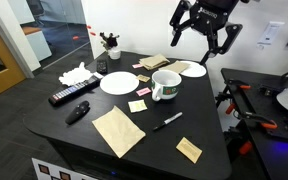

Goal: Take the black marker out of the green and white mug

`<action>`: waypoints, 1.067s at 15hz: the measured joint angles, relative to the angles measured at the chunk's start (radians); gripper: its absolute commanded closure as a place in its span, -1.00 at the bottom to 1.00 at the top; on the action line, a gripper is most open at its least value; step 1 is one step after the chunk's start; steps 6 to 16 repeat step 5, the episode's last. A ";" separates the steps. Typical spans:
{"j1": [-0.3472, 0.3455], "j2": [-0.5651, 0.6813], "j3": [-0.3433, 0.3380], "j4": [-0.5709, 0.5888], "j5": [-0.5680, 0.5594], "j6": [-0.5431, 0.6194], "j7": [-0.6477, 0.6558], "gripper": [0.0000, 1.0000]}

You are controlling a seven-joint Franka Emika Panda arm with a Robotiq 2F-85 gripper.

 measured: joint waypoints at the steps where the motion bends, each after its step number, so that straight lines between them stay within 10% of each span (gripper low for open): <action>1: 0.000 0.000 -0.001 0.000 -0.001 0.000 0.001 -1.00; 16: 0.004 0.011 0.002 0.000 -0.001 0.000 0.003 -1.00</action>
